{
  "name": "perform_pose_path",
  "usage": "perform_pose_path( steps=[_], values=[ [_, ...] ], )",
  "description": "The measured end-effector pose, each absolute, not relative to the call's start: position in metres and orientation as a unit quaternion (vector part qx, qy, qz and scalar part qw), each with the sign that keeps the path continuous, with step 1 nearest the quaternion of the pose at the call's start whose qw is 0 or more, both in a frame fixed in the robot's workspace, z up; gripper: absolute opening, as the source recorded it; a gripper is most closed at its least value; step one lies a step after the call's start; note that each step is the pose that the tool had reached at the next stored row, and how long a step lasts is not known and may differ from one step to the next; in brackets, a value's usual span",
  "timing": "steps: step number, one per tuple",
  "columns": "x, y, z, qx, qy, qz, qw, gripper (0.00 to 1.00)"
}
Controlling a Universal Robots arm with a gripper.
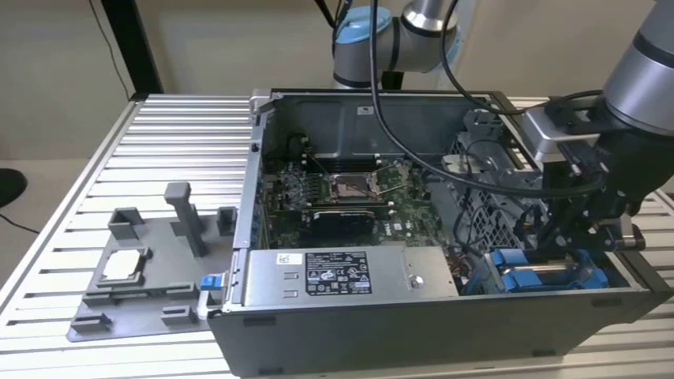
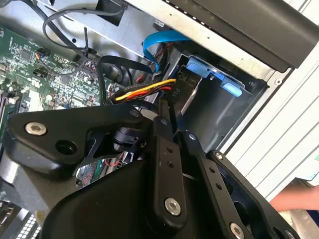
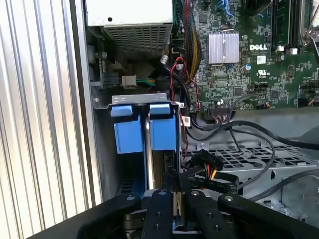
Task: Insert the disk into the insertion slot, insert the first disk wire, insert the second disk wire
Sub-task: 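Insert the second disk wire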
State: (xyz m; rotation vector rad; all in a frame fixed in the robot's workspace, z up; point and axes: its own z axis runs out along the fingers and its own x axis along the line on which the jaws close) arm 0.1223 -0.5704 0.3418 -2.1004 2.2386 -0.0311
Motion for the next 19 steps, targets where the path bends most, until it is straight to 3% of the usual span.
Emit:
perform_pose_path(
  steps=[19],
  values=[
    [0.1223, -0.5716, 0.3405, -0.684, 0.728, -0.010, 0.036, 0.00]
  ],
)
